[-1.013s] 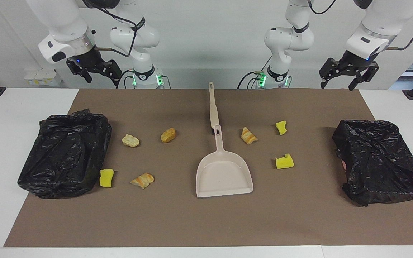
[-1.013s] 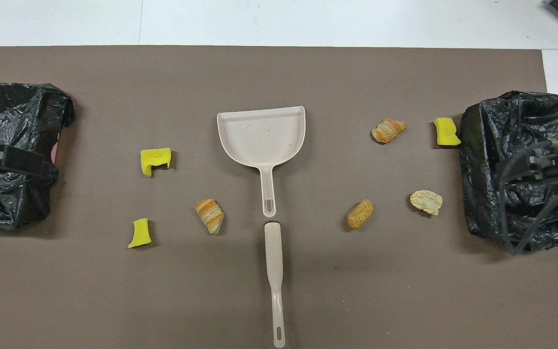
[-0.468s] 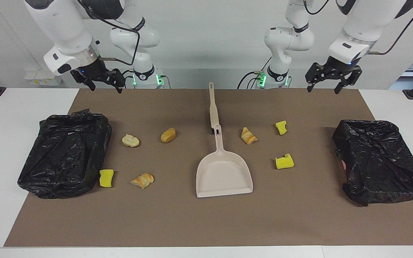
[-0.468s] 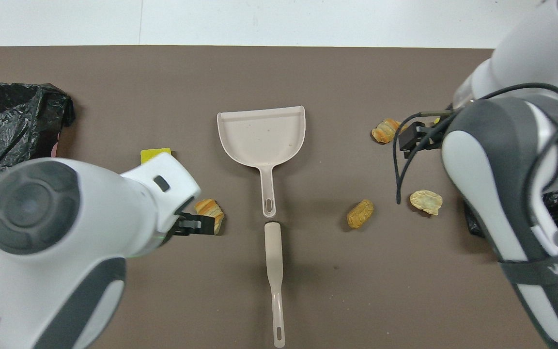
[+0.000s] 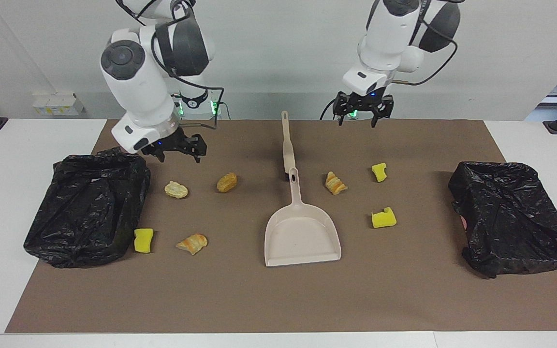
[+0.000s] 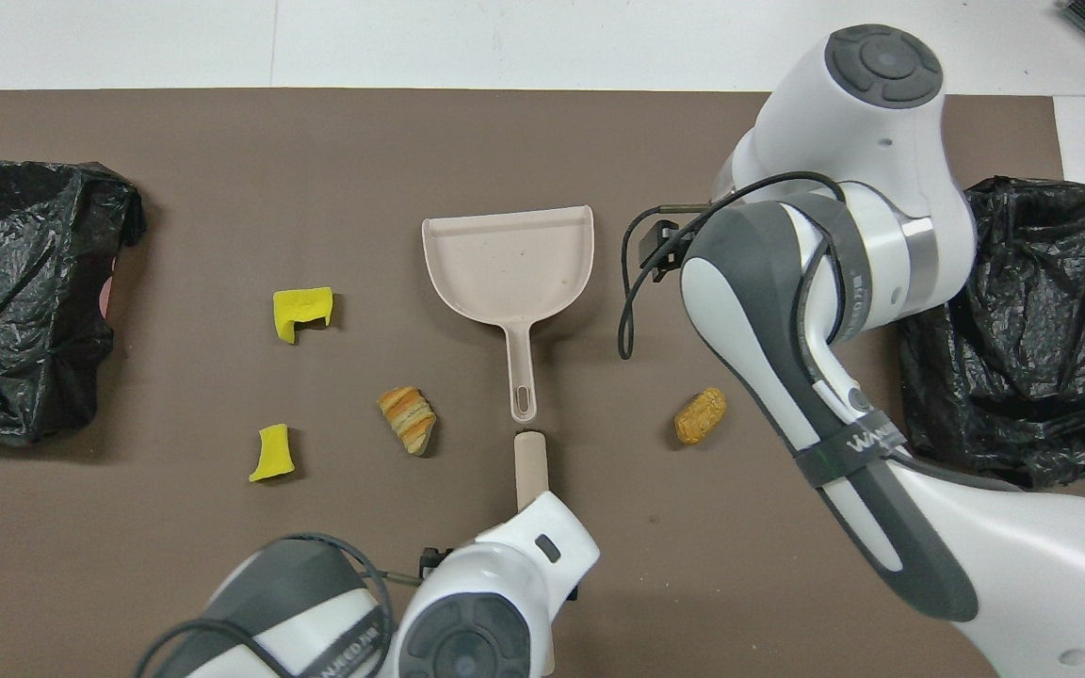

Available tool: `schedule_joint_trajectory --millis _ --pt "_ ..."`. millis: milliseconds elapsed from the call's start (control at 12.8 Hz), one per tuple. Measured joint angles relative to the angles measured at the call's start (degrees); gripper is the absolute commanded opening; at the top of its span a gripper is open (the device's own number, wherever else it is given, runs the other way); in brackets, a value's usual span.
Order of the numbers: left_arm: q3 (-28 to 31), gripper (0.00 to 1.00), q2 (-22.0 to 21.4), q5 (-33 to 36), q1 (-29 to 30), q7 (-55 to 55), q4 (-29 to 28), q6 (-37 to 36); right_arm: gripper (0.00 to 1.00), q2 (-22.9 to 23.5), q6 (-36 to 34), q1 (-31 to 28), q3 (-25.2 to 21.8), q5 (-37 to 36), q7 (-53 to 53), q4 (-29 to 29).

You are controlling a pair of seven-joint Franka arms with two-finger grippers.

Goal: Sweep and dump trash in bin

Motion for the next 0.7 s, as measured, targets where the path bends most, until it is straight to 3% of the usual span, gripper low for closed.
schedule_joint_trajectory --millis 234,390,623,701 --pt "0.0 1.00 2.4 0.0 -3.4 -2.5 -5.8 6.7 1.00 3.9 5.6 4.4 0.5 0.8 6.3 0.2" --pt "0.5 1.00 2.8 0.0 -3.4 -2.5 -7.4 7.6 1.00 7.0 9.6 8.4 0.5 0.8 11.4 0.9" --pt "0.6 1.00 3.1 0.0 -3.4 -2.5 -8.3 8.5 1.00 10.5 10.0 13.3 -0.2 -0.7 15.6 3.6" --pt "0.6 1.00 3.2 0.0 -3.4 -2.5 -8.5 9.1 0.92 10.8 10.0 14.4 -0.1 -1.7 16.4 3.8"
